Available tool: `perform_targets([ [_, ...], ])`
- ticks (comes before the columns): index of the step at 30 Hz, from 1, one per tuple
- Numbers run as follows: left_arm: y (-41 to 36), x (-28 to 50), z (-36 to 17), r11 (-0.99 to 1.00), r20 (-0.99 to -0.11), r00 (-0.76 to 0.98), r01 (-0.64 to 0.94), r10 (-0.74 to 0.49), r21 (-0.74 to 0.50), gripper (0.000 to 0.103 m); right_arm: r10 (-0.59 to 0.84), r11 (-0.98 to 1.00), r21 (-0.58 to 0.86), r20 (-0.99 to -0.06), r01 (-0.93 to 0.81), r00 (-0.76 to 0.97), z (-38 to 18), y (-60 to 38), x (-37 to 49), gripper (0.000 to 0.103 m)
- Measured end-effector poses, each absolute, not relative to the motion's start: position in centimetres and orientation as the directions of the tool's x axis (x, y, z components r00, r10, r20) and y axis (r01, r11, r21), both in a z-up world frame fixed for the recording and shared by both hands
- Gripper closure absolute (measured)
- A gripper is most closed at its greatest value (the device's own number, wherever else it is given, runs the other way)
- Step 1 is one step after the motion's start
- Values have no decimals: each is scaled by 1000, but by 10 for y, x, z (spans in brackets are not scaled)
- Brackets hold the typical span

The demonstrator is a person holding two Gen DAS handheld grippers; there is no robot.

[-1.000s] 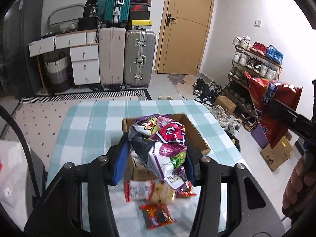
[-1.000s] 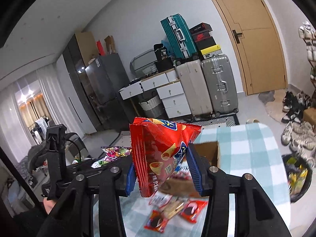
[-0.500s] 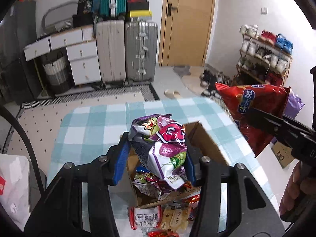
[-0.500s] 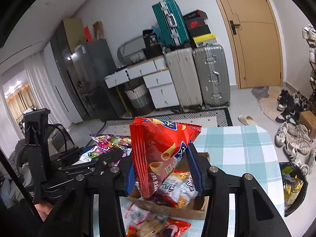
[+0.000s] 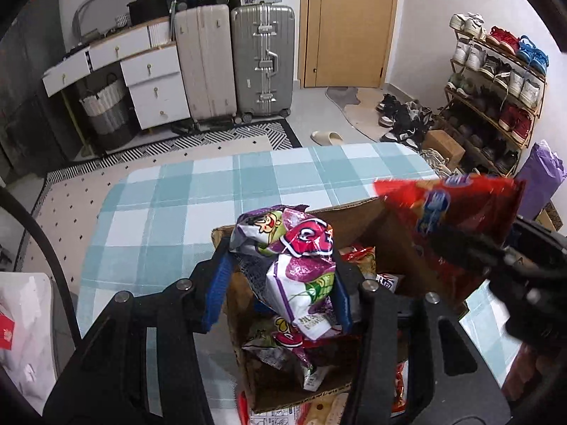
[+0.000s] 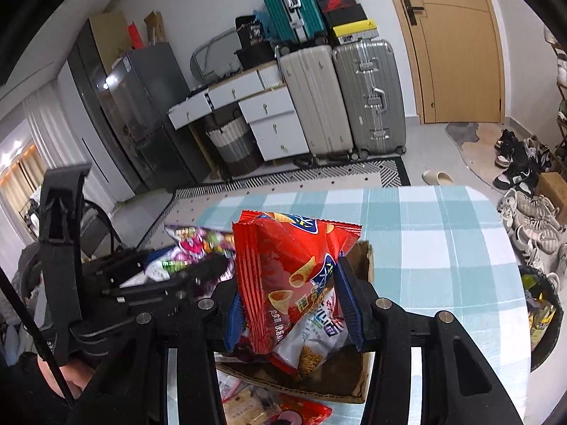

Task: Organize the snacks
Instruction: 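Open both tools above the box to drop the bags inside, then withdraw both open tools from the box toward the remaining snacks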

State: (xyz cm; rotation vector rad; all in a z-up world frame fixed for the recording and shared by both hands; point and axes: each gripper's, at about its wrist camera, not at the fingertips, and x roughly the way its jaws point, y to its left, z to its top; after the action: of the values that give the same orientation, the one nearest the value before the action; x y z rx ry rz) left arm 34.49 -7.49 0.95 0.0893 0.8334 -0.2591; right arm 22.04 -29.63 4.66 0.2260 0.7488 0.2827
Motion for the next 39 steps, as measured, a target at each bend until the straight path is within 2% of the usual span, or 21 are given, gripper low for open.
perform_targets([
  [2, -77, 351, 1, 966, -760, 622, 257, -189, -30, 56, 302, 951, 259, -673, -167, 676, 32, -291, 226, 57],
  [11, -78, 354, -16, 967, -780, 601, 255, -173, -18, 51, 237, 971, 188, -723, -145, 649, 13, -285, 229, 56],
  [15, -78, 354, -16, 970, -789, 596, 243, -150, -1, 33, 227, 974, 186, -727, -132, 648, 12, -289, 226, 55],
  [17, -74, 350, -10, 973, -777, 612, 230, -151, -7, 32, 216, 976, 174, -719, -129, 660, 16, -290, 223, 52],
  [19, -70, 345, -2, 973, -768, 620, 229, -161, -20, 25, 205, 979, 160, -710, -129, 673, 21, -290, 218, 52],
  [31, -59, 281, 45, 970, -722, 674, 242, -153, 21, 24, 221, 974, 193, -655, -123, 723, 73, -295, 166, 50],
  [33, -60, 260, 52, 965, -701, 698, 258, -149, 51, 24, 223, 973, 195, -651, -124, 725, 77, -295, 159, 47],
  [36, -61, 229, 66, 962, -656, 742, 258, -136, 92, 23, 232, 971, 200, -639, -132, 733, 89, -294, 141, 35],
  [39, -59, 202, 78, 960, -634, 757, 268, -155, 85, 20, 236, 971, 185, -621, -152, 748, 101, -292, 117, 32],
])
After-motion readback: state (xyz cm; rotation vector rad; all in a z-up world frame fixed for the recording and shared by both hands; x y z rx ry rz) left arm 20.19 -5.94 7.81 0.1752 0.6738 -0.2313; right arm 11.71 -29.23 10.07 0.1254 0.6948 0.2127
